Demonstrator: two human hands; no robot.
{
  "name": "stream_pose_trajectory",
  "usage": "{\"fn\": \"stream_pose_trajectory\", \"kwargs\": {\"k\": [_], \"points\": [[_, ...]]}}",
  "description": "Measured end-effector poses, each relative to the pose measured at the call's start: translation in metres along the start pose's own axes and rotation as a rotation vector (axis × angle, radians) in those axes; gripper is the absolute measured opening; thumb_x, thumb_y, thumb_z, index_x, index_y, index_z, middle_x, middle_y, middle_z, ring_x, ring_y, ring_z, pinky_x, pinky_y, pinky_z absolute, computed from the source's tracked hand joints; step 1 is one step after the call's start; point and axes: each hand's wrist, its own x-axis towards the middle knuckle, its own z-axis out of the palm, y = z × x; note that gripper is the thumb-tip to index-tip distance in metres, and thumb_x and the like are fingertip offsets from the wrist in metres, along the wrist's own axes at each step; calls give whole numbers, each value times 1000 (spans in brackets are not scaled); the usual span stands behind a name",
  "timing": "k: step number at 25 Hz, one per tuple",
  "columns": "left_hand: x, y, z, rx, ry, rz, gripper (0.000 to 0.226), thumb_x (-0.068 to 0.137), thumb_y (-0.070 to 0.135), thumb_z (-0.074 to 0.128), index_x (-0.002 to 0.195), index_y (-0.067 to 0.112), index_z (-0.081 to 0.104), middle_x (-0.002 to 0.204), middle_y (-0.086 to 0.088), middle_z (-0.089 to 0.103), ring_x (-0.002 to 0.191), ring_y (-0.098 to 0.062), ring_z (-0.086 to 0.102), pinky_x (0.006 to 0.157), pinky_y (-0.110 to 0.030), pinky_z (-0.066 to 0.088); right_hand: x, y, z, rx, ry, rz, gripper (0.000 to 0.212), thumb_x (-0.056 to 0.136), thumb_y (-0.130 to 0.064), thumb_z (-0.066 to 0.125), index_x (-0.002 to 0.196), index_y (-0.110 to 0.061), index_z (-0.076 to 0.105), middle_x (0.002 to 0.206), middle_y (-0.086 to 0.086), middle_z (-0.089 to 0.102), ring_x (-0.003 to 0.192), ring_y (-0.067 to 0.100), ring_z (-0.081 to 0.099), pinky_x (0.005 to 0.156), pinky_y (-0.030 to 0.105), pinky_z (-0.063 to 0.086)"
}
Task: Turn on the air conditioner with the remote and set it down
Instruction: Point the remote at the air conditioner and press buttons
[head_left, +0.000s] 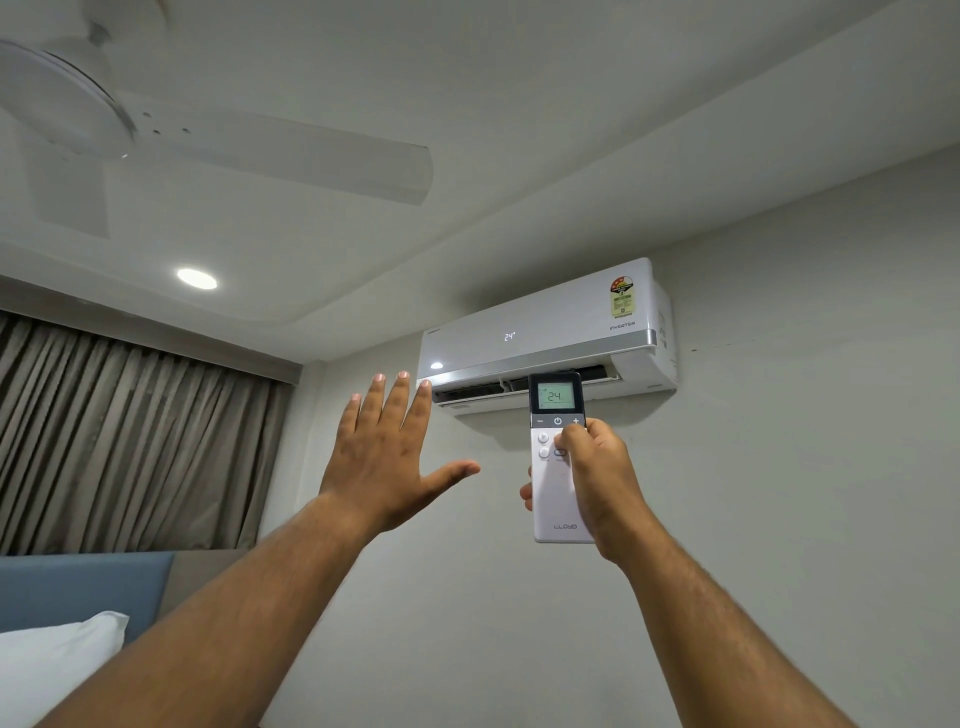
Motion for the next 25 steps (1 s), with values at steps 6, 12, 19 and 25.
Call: {"fn": "stream_pose_trajectory", "kwargs": {"k": [6, 12, 19, 25], "points": [[-2, 2, 3, 11, -6, -2, 112, 68, 94, -2, 152, 20, -8, 164, -10, -4, 149, -31, -8, 119, -48, -2, 1, 1, -6, -27, 17, -5, 10, 87, -18, 47, 94, -14, 52, 87, 25, 66, 55, 37, 70, 49, 38, 56], [-1, 4, 4, 10, 1, -1, 112, 69, 93, 0, 153, 19, -5, 164, -11, -1, 149, -31, -6, 119, -50, 1, -1, -2, -6, 11, 3, -6, 9, 83, -16, 47, 90, -13, 50, 82, 23, 65, 49, 35, 69, 43, 35, 54], [-2, 6, 7, 11, -13, 0, 114, 68, 93, -2, 154, 18, -3, 164, -11, -1, 149, -32, -6, 120, -51, 3, -1, 2, -7, 0, -2, 5, 8, 86, -15, 46, 92, -11, 50, 85, 25, 65, 49, 33, 70, 44, 36, 55], [-2, 3, 9, 18, -6, -5, 113, 68, 93, -2, 153, 18, -4, 164, -12, 0, 149, -33, -6, 119, -51, 2, 2, 6, -3, 19, -6, 12, 10, 83, -16, 46, 91, -11, 50, 84, 25, 64, 49, 35, 69, 44, 36, 54]]}}
